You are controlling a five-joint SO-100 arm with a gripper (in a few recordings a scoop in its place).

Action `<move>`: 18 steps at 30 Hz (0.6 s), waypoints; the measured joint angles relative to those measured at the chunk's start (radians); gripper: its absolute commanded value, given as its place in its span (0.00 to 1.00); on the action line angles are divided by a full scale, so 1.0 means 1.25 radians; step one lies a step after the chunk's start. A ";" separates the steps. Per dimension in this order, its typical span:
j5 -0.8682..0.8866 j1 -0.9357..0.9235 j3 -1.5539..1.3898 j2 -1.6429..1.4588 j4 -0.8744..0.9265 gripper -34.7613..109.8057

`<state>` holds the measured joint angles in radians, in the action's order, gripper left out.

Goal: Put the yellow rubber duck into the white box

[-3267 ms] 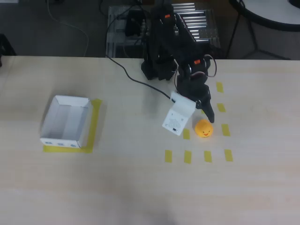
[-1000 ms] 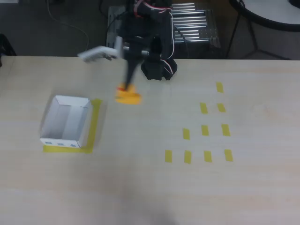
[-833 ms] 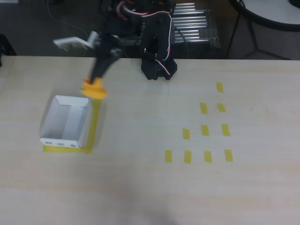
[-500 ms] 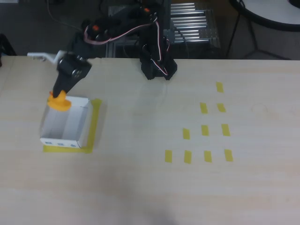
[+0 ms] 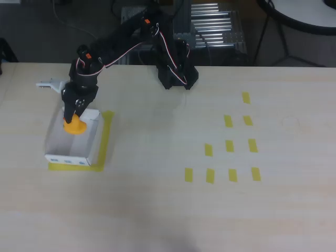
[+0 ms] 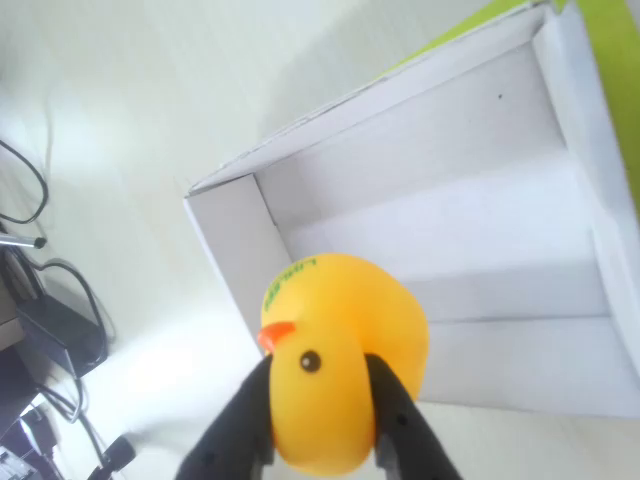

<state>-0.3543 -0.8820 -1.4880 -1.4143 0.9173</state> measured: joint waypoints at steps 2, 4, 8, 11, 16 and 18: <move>0.000 0.000 0.000 0.015 0.000 0.24; 0.000 0.000 0.000 0.029 -0.001 0.24; -0.010 -0.016 0.000 0.058 -0.018 0.24; -0.016 -0.028 0.000 0.072 -0.033 0.24; -0.034 -0.032 0.000 0.091 -0.054 0.31; -0.047 -0.031 0.000 0.096 -0.056 0.34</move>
<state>-0.4126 -0.9204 -1.4880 -1.2947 0.8468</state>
